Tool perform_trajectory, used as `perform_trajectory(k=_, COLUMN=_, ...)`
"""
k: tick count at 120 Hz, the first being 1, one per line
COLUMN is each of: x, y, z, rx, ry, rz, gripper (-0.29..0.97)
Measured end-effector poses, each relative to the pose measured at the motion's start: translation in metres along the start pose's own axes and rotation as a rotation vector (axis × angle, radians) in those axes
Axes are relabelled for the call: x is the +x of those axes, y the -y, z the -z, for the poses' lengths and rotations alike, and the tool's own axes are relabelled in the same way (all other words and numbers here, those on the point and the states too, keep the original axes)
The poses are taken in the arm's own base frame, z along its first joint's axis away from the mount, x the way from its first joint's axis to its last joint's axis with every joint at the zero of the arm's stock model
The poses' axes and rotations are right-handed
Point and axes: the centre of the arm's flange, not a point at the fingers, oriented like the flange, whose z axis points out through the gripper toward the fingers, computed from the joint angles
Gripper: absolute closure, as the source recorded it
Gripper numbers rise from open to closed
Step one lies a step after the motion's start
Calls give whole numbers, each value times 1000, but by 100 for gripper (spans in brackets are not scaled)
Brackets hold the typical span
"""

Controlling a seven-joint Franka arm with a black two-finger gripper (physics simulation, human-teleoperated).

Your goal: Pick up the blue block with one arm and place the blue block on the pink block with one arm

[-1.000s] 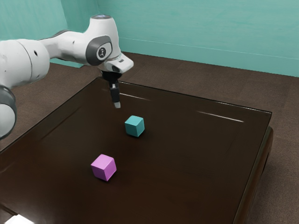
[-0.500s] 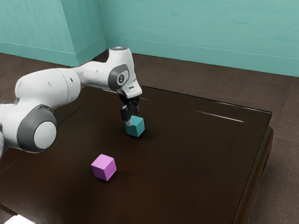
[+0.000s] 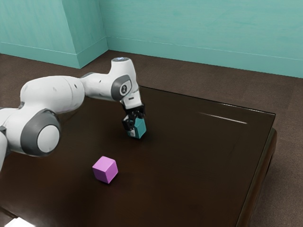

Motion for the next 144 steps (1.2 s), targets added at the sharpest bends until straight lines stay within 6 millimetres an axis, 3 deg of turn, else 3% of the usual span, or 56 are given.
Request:
perform_trajectory(k=10, x=-3, y=-14, z=15, rx=-6, ry=-2, rz=-7, gripper=33)
perform_trajectory(k=24, x=2, y=-45, z=71, rx=27, ry=2, rz=-23, gripper=36)
perform_trajectory(k=34, x=6, y=-79, z=108, rx=41, ry=-1, rz=-26, gripper=36)
perform_trajectory(k=42, x=0, y=-110, z=121, rx=31, ry=-5, rz=-15, gripper=35)
perform_trajectory(k=54, x=6, y=-149, z=118, rx=-7, ry=-18, rz=-23, gripper=35)
perform_trajectory(k=66, x=-10, y=-176, z=94, rx=-60, ry=-23, rz=3, gripper=36)
perform_trajectory(k=74, x=-9, y=-203, z=102, rx=-51, ry=-14, rz=3, gripper=36)
perform_trajectory(k=83, x=-4, y=-221, z=96, rx=-50, ry=-10, rz=-5, gripper=36)
perform_trajectory(k=106, x=22, y=-222, z=76, rx=-13, ry=-15, rz=-47, gripper=37)
perform_trajectory(k=118, x=19, y=-224, z=72, rx=3, ry=-14, rz=-40, gripper=37)
perform_trajectory(k=132, x=17, y=-239, z=88, rx=37, ry=-5, rz=-30, gripper=37)
perform_trajectory(k=144, x=17, y=-253, z=78, rx=17, ry=-6, rz=-24, gripper=37)
